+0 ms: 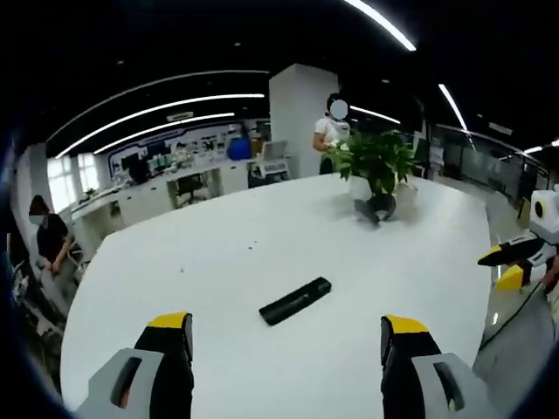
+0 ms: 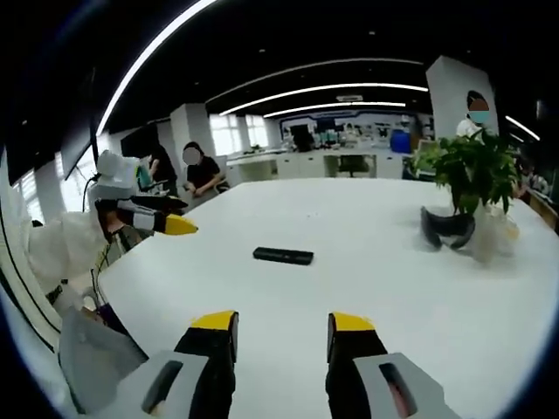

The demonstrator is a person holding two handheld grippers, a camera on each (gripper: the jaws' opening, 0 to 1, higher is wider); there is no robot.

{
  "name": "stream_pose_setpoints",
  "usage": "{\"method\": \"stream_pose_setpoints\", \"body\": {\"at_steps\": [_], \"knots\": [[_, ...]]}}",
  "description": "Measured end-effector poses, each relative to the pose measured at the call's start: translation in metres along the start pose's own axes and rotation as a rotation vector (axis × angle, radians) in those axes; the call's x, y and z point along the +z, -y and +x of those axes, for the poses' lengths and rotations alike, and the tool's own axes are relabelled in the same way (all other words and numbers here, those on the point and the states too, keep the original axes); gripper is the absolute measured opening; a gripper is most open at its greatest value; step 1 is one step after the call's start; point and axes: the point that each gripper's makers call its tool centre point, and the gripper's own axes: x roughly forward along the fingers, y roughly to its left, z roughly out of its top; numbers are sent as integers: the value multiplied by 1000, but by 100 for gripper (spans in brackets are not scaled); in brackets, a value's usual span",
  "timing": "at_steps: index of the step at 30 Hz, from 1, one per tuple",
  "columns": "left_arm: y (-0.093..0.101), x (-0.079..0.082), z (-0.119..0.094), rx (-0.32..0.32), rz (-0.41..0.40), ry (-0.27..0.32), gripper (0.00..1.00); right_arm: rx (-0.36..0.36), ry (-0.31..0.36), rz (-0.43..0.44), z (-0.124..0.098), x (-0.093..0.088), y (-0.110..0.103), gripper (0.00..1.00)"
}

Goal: Press the specified remote control buttons in sequence, fully releasing each button before pressing the next.

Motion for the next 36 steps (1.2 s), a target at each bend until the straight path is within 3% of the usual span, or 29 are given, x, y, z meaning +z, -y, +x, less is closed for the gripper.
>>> {"method": "stream_pose_setpoints", "body": {"at_steps": [6, 12, 26, 36], "knots": [[-8, -5, 33, -31, 105, -96, 88, 6, -20, 15, -1, -4, 1, 27], [-10, -10, 63, -67, 126, -153, 83, -9, -42, 40, -2, -7, 7, 20], [-14, -26, 140, -169, 279, -281, 77, -24, -35, 77, 5, 3, 14, 18], [-23, -43, 168, -236, 377, -385, 71, -51, -48, 97, 2, -1, 19, 17]]}}
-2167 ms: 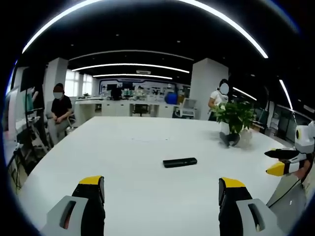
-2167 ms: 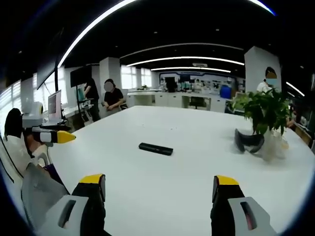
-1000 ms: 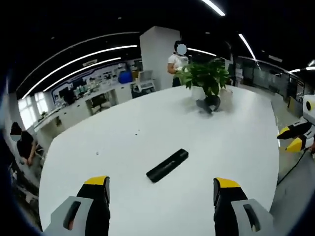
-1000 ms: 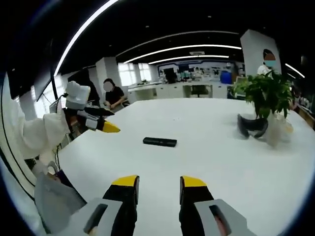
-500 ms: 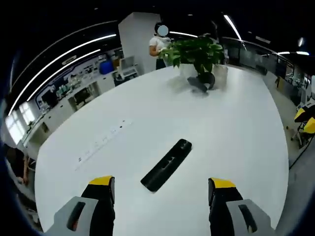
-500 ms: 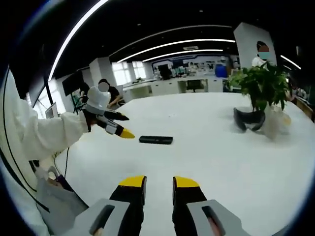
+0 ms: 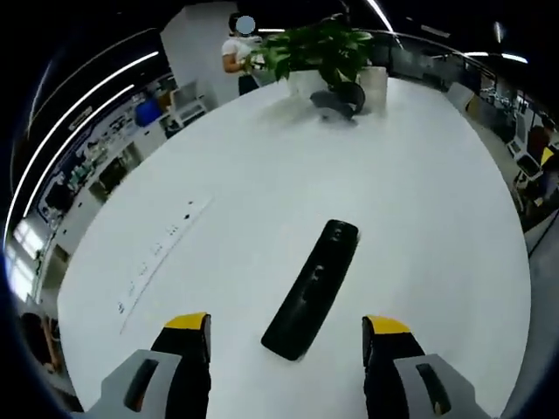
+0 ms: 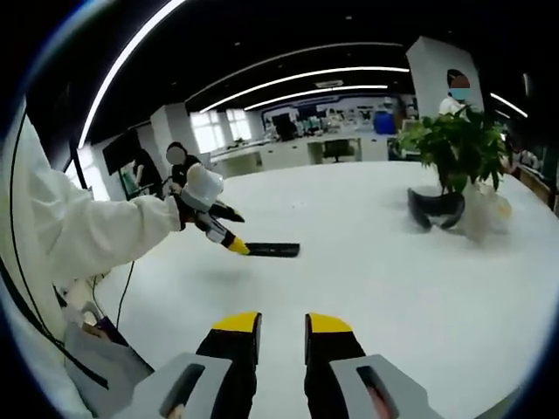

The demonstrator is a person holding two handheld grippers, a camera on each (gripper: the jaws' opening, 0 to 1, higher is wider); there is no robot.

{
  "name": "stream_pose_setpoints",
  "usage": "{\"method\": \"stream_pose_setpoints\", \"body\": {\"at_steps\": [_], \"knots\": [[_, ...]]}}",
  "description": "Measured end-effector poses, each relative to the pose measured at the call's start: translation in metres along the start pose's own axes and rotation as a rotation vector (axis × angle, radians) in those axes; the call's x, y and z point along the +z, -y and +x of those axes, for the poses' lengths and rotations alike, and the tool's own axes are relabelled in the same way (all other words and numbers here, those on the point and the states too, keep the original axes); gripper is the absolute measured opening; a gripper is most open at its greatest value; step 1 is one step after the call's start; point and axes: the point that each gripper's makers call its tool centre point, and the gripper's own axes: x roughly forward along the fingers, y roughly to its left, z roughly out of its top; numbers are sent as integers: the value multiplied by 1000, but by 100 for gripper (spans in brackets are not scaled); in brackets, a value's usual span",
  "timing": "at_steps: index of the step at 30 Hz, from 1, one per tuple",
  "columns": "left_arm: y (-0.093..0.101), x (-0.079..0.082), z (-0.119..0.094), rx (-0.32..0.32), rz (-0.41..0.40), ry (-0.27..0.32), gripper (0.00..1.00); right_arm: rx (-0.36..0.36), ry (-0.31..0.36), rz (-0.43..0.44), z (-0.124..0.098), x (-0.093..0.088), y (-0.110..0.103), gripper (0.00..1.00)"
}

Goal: Press the specified remote control buttons in sequence, fully releasing each button before pressing the next.

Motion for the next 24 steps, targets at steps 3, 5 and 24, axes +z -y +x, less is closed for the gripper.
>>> {"method": "stream_pose_setpoints", "body": {"at_steps": [3, 5, 24], "knots": [[0, -5, 9, -12, 25, -34, 69, -3, 0, 1, 1, 0, 0, 16], [0, -9, 13, -17, 48, -54, 68, -2, -5, 3, 2, 0, -1, 15], [6, -22, 30, -205, 100, -212, 55, 16, -9, -2, 9, -1, -6, 16]]}}
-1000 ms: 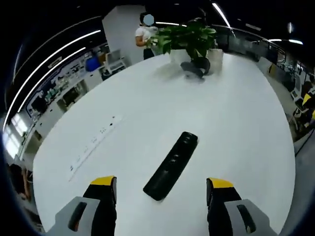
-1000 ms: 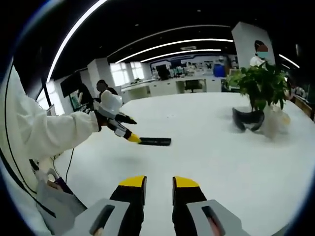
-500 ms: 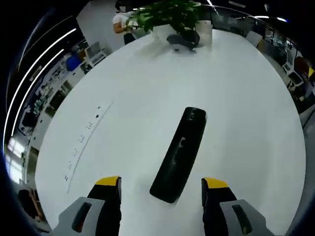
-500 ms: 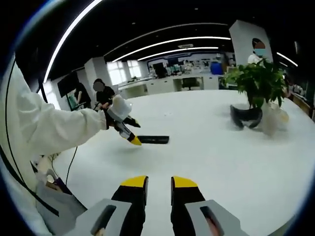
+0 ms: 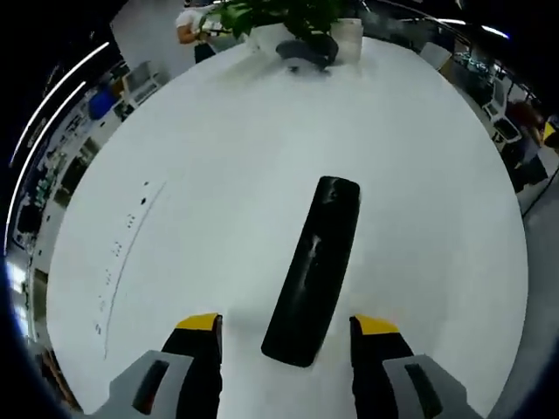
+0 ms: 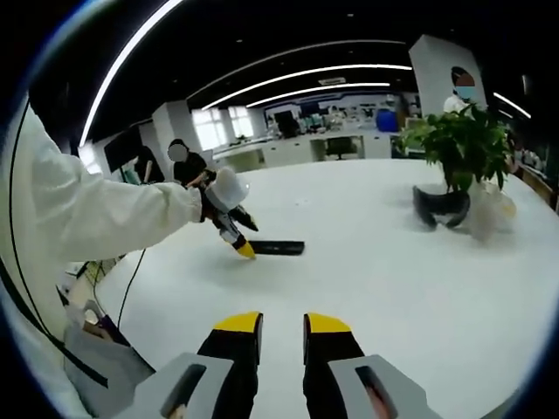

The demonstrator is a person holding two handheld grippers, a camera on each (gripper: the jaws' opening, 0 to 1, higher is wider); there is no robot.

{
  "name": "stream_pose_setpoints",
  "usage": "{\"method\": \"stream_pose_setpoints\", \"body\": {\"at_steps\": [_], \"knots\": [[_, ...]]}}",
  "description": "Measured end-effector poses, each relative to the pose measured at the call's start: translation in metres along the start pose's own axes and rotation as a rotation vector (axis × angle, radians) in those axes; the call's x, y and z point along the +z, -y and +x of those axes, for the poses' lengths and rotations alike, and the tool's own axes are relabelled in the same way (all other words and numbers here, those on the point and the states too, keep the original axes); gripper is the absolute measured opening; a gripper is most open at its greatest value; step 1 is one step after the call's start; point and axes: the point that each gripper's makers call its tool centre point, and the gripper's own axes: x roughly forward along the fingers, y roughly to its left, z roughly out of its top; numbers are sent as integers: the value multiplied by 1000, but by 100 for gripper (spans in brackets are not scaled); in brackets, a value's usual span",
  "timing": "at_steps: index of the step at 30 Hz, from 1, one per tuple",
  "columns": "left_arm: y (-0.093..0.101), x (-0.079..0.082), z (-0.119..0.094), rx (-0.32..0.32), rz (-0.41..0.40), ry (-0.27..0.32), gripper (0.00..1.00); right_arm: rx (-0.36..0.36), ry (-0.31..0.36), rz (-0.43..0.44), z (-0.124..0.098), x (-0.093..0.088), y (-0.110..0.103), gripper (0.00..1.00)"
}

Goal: Press the specified remote control buttons in sequence, fully releasing each button before pressing the next.

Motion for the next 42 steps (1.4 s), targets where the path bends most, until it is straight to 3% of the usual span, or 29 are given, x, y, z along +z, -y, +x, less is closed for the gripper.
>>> {"method": "stream_pose_setpoints", "body": {"at_steps": [2, 3, 13, 18, 22, 28, 42], "knots": [[10, 0, 2, -73, -3, -12, 46, 7, 2, 4, 1, 0, -1, 15], [3, 2, 3, -42, 26, -12, 46, 14, 3, 7, 2, -1, -2, 15], [7, 3, 3, -63, 88, -46, 42, 28, 34, 7, -3, 7, -4, 15], [17, 3, 3, -72, 138, -78, 33, 30, 59, 13, -11, 13, -5, 15], [13, 2, 3, -67, 152, -95, 23, 39, 81, 14, -14, 17, -10, 15], [18, 1, 2, -59, 163, -92, 22, 63, 91, -3, -15, 21, -20, 15], [52, -7, 0, -45, 207, -200, 22, 119, 114, -31, -21, 32, -39, 8]]}}
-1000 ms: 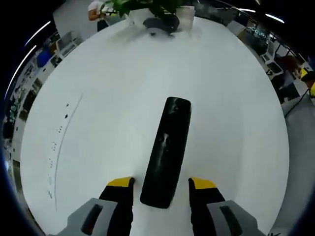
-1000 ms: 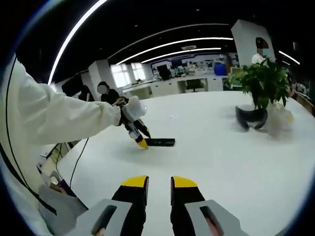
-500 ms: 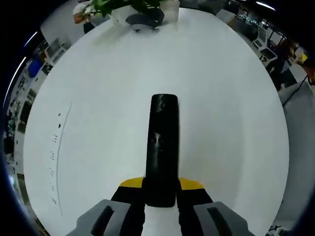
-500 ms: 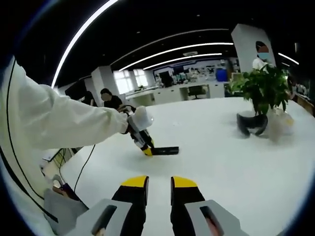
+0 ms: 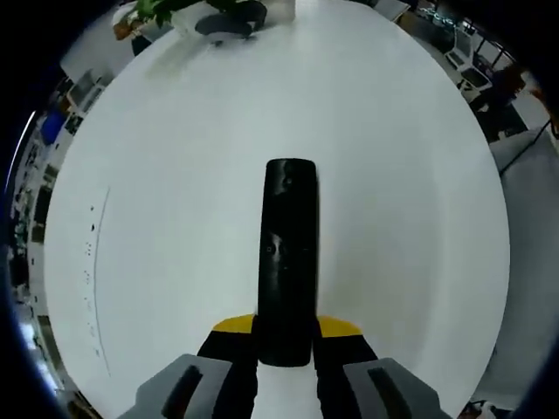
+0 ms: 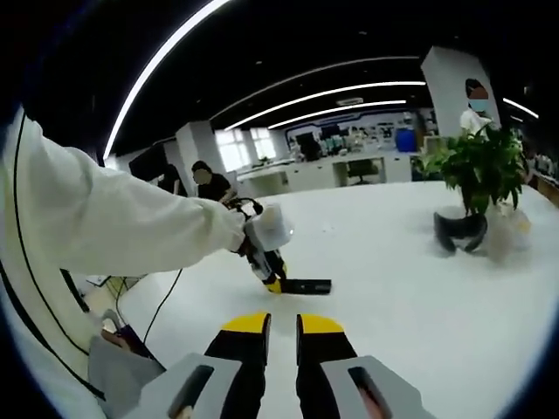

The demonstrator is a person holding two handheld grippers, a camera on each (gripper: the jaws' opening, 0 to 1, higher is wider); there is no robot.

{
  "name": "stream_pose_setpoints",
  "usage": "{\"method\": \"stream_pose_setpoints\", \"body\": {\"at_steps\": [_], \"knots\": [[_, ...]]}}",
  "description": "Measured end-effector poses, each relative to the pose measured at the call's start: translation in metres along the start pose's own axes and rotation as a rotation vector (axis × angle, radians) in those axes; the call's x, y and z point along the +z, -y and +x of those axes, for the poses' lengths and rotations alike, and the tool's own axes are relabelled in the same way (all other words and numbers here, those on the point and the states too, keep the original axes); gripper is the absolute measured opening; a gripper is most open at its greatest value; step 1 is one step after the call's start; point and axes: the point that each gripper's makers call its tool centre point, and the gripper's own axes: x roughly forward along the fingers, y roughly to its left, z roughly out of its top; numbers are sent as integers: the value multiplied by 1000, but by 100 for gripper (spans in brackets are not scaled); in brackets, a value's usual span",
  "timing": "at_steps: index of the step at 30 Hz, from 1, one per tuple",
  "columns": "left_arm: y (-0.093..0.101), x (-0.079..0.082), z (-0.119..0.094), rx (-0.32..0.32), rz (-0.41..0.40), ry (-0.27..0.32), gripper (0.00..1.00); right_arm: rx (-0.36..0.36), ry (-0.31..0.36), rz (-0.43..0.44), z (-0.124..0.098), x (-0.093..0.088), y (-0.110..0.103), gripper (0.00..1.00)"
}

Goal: Press the specified remote control buttons in sequence, fully releasing each button before pressing the next.

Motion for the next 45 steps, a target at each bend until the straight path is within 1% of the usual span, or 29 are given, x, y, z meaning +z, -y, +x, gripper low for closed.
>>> {"method": "stream_pose_setpoints", "body": {"at_steps": [2, 3, 6, 8, 10, 13, 16, 18, 20, 24, 28, 30, 33, 34, 36, 39, 42, 45], "knots": [[1, -1, 0, 3, -1, 10, 22, 6, -4, -4, 0, 0, -2, 7], [3, -2, 0, 2, -18, 11, 22, 12, -11, -7, 1, -1, -4, 6], [10, -2, 0, 6, -12, -1, 22, 27, -22, -11, 4, -5, -8, 4], [15, -2, 0, 8, -10, -9, 22, 49, -43, -6, 6, -9, -13, 2], [20, -3, 0, 17, -8, -12, 22, 53, -51, -7, 7, -10, -15, 0], [27, -4, -1, 12, -8, -11, 22, 57, -60, -32, 8, -10, -18, 0], [36, -6, -1, 13, -26, -11, 22, 64, -64, -62, 10, -11, -20, 0], [42, -7, -1, 10, -41, -5, 22, 54, -85, -94, 11, -12, -19, 0], [46, -8, -2, 12, -51, 4, 22, 62, -89, -103, 11, -11, -20, 0], [59, -9, -3, 15, -72, 27, 22, 61, -108, -96, 17, -14, -17, 0], [73, -10, -3, 18, -83, 31, 22, 49, -159, -80, 21, -21, -10, 0], [78, -10, -4, 18, -89, 34, 22, 49, -158, -87, 22, -20, -8, 0], [86, -11, -4, 20, -94, 49, 22, 49, -177, -91, 23, -21, -6, 0], [90, -11, -5, 21, -107, 57, 22, 48, -180, -91, 24, -21, -6, 0], [96, -12, -5, 22, -109, 60, 22, 53, -204, -85, 25, -25, -6, 0], [106, -12, -5, 21, -108, 65, 22, 51, -222, -80, 26, -30, -7, 0], [116, -12, -6, 20, -110, 74, 22, 64, -251, -74, 28, -37, -10, 0], [128, -12, -6, 19, -108, 81, 22, 75, -277, -77, 29, -39, -13, 0]]}}
